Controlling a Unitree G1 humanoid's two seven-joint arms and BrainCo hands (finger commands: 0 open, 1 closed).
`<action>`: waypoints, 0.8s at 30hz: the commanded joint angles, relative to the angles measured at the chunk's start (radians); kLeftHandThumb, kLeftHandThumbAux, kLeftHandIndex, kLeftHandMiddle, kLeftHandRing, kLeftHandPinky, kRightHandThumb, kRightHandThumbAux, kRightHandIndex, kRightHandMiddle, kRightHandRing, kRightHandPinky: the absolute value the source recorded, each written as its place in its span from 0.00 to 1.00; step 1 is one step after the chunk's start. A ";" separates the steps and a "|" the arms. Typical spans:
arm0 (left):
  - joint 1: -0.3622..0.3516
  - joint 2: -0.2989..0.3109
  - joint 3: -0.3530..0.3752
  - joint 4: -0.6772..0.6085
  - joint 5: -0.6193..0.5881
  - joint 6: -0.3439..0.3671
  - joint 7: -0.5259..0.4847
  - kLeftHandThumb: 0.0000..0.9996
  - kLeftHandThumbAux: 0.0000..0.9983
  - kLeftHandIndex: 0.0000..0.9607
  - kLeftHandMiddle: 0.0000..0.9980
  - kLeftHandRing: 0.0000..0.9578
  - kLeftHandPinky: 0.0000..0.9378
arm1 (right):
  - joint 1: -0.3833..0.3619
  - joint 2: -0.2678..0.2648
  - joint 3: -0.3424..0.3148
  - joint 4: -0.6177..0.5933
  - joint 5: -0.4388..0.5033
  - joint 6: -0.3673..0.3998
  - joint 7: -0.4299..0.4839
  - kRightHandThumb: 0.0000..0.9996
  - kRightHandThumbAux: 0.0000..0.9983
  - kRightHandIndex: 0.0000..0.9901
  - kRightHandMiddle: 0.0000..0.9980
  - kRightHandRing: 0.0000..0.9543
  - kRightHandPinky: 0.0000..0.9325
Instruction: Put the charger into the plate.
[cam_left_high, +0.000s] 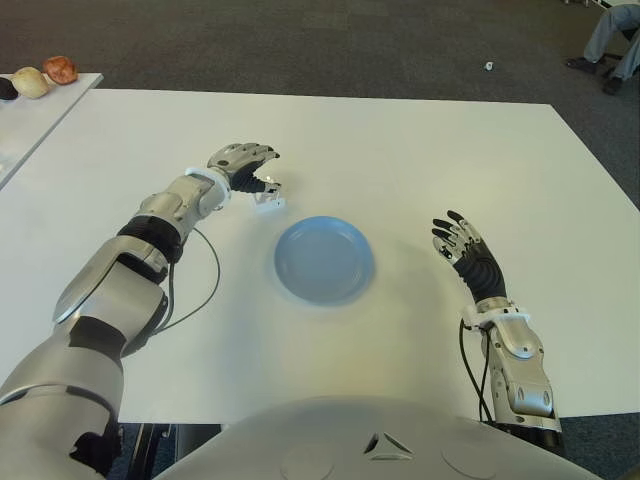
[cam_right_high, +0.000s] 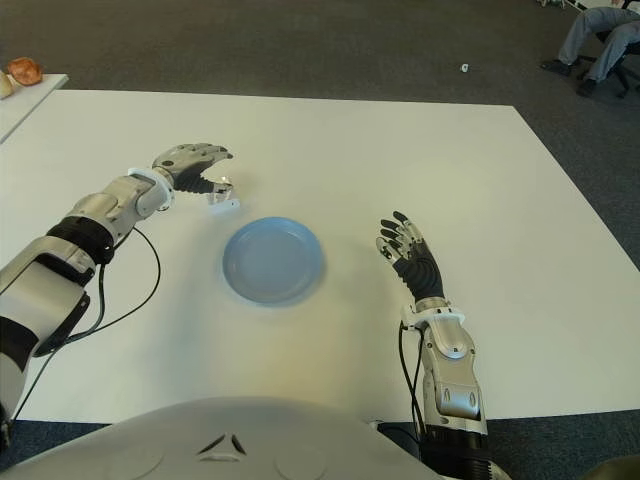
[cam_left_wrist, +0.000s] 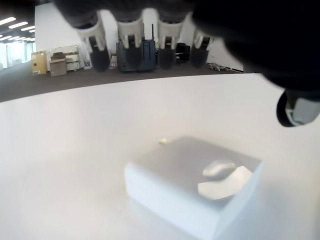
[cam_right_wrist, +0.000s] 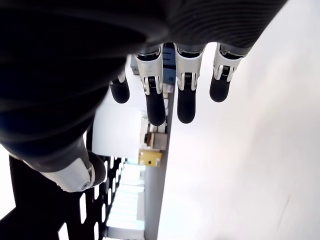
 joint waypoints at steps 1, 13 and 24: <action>0.041 -0.038 0.003 0.070 -0.008 -0.020 0.051 0.19 0.31 0.00 0.00 0.00 0.00 | -0.014 -0.008 -0.005 0.011 0.009 -0.008 0.008 0.00 0.62 0.05 0.20 0.17 0.10; 0.028 -0.060 0.032 0.144 -0.041 -0.030 0.060 0.22 0.33 0.00 0.00 0.00 0.00 | -0.013 -0.012 -0.009 0.011 0.018 -0.027 0.026 0.00 0.63 0.05 0.21 0.18 0.11; 0.026 -0.099 0.040 0.192 -0.048 0.032 0.048 0.21 0.34 0.00 0.00 0.00 0.00 | -0.010 -0.010 -0.011 0.007 0.021 -0.030 0.032 0.00 0.63 0.04 0.21 0.17 0.11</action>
